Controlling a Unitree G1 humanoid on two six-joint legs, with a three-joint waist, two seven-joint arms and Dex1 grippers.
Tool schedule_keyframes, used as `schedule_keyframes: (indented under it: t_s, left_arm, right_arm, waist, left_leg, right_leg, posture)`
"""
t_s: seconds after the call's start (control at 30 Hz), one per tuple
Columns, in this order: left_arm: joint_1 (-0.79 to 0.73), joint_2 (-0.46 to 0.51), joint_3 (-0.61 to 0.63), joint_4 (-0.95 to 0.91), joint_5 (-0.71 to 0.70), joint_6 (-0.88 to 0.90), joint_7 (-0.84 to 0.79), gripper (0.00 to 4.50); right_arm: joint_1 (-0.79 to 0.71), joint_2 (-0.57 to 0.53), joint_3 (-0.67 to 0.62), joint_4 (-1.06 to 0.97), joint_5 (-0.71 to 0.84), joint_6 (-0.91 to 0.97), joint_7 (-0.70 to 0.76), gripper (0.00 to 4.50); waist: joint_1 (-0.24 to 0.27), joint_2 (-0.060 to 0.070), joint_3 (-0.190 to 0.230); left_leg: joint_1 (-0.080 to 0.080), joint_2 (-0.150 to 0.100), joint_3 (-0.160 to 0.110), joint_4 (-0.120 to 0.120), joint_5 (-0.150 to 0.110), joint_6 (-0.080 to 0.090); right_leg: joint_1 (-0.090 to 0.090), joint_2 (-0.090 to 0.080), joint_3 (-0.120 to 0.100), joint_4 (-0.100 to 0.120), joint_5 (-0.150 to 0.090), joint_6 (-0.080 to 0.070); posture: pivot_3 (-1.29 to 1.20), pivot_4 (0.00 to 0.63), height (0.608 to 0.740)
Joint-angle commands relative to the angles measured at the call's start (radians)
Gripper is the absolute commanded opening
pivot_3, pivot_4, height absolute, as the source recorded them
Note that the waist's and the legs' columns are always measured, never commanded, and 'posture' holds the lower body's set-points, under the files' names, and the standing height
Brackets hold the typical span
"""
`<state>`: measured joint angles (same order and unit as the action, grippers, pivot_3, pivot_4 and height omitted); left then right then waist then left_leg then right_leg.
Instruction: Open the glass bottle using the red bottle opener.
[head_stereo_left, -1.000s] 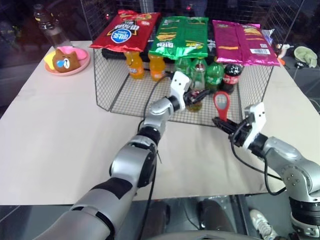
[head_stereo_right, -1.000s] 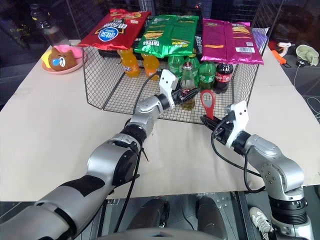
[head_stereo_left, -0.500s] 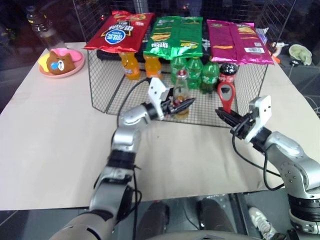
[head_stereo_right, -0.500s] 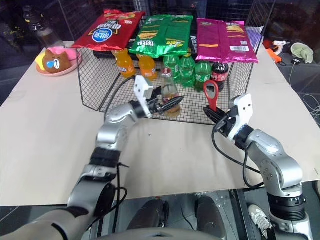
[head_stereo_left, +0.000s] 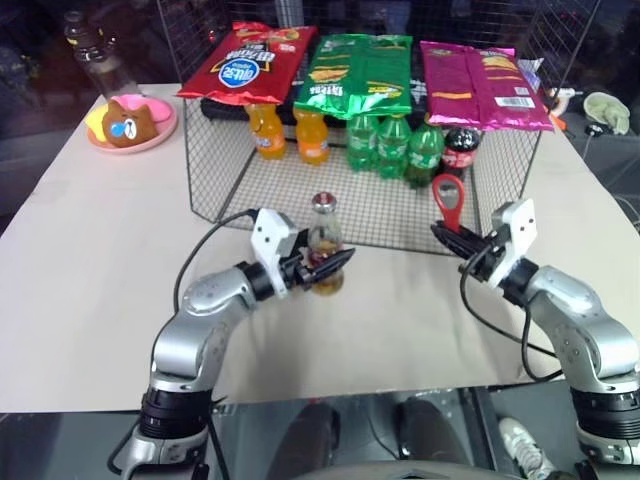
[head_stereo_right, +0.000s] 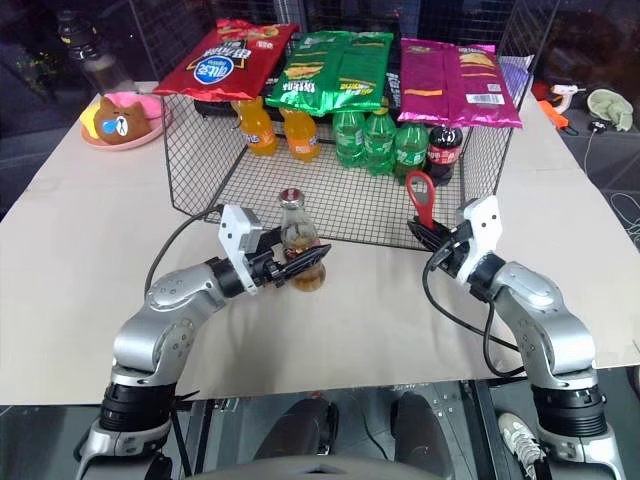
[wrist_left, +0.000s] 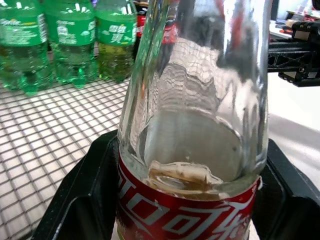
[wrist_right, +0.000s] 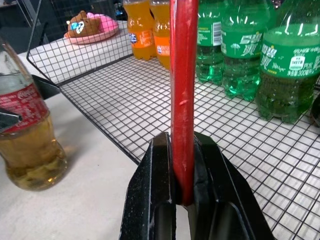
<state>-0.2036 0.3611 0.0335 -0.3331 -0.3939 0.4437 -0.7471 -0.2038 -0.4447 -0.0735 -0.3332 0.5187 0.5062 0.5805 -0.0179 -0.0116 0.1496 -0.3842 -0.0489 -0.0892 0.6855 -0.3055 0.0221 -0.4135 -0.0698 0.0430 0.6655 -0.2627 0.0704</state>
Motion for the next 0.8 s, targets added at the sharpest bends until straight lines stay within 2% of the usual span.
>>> schedule_keyframes:
  t_s: [0.03, 0.27, 0.33, 0.4, 0.6, 0.8]
  left_arm:
    - [0.008, -0.032, 0.020, -0.032, 0.000, -0.114, 0.034, 2.71]
    - [0.020, -0.031, -0.003, 0.015, 0.024, -0.186, 0.035, 2.71]
    - [0.017, -0.029, -0.007, 0.023, 0.030, -0.198, 0.034, 3.76]
    - [0.017, -0.029, -0.010, 0.032, 0.034, -0.209, 0.032, 4.42]
    - [0.007, -0.028, -0.009, 0.054, 0.052, -0.237, 0.049, 4.42]
    - [-0.013, -0.040, 0.036, -0.029, -0.061, -0.226, 0.041, 4.42]
  right_arm:
    - [-0.022, -0.006, -0.004, -0.014, 0.000, -0.027, 0.020, 0.00]
    - [-0.026, 0.007, -0.005, -0.018, -0.004, -0.028, 0.013, 0.00]
    - [-0.025, 0.009, -0.005, -0.024, -0.004, -0.027, 0.011, 0.00]
    - [-0.021, 0.009, -0.006, -0.030, -0.006, -0.026, 0.007, 0.00]
    - [-0.018, 0.002, -0.009, -0.032, -0.013, -0.026, 0.004, 0.00]
    - [-0.024, 0.004, -0.004, -0.035, -0.019, -0.028, 0.004, 0.00]
  waist:
    - [0.003, 0.000, 0.000]
    - [0.005, 0.000, 0.000]
    - [0.005, 0.000, 0.000]
    - [0.005, 0.000, 0.000]
    - [0.004, 0.000, 0.000]
    - [0.005, 0.000, 0.000]
  left_leg:
    - [0.000, 0.000, 0.000, 0.000, 0.000, 0.000]
    - [0.000, 0.000, 0.000, 0.000, 0.000, 0.000]
    - [0.000, 0.000, 0.000, 0.000, 0.000, 0.000]
    - [0.000, 0.000, 0.000, 0.000, 0.000, 0.000]
    - [0.000, 0.000, 0.000, 0.000, 0.000, 0.000]
    - [0.000, 0.000, 0.000, 0.000, 0.000, 0.000]
  right_leg:
    - [0.000, 0.000, 0.000, 0.000, 0.000, 0.000]
    - [0.000, 0.000, 0.000, -0.001, 0.000, 0.000]
    - [0.000, 0.000, 0.000, -0.001, 0.000, 0.000]
    - [0.000, 0.000, 0.000, -0.001, 0.000, 0.000]
    - [0.000, 0.000, 0.000, 0.000, 0.000, 0.000]
    - [0.000, 0.000, 0.000, 0.000, 0.000, 0.000]
  posture:
    - [0.00, 0.150, 0.740]
    - [0.00, 0.150, 0.740]
    - [0.00, 0.150, 0.740]
    - [0.00, 0.150, 0.740]
    - [0.00, 0.150, 0.740]
    - [0.00, 0.150, 0.740]
